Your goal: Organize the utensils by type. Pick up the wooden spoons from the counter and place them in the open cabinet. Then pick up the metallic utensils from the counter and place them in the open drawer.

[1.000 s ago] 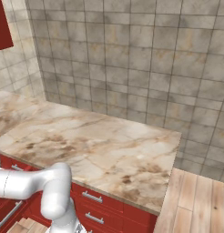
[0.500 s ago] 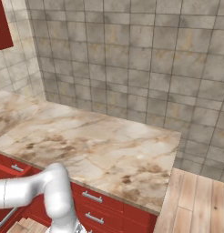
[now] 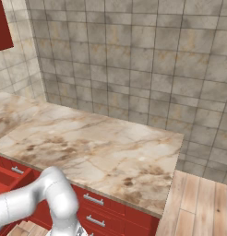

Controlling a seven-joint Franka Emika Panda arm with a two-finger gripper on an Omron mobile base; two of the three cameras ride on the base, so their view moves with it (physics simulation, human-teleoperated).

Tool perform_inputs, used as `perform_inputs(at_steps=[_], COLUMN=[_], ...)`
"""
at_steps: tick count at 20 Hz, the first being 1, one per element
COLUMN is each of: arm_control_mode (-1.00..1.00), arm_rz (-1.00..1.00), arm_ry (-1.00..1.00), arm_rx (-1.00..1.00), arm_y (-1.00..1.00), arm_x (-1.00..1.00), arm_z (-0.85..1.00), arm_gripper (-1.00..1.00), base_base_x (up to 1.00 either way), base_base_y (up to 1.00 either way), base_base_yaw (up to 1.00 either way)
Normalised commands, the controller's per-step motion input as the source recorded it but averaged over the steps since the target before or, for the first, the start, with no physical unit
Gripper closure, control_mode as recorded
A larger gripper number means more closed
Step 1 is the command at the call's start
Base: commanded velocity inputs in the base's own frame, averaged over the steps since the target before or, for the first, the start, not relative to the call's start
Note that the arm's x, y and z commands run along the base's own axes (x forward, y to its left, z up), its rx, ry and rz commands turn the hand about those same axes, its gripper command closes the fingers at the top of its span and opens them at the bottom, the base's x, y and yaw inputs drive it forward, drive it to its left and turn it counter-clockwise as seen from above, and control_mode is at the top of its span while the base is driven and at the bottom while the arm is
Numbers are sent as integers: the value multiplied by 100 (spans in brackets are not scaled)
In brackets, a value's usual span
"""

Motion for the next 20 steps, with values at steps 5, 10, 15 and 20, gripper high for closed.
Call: perform_inputs(at_steps=[5, 10, 15, 20], arm_control_mode=[-100, -100, -100, -100], arm_rz=[23, 27, 29, 20], arm_ry=[0, 0, 0, 1], arm_rx=[17, 18, 11, 3], arm_y=[-3, 12, 26, 32], arm_x=[7, 11, 4, 4], arm_z=[-32, -27, -25, -29], arm_gripper=[100, 100, 100, 100], base_base_x=[0, 0, 0, 0], base_base_y=[0, 0, 0, 0], base_base_yaw=[0, 0, 0, 0])
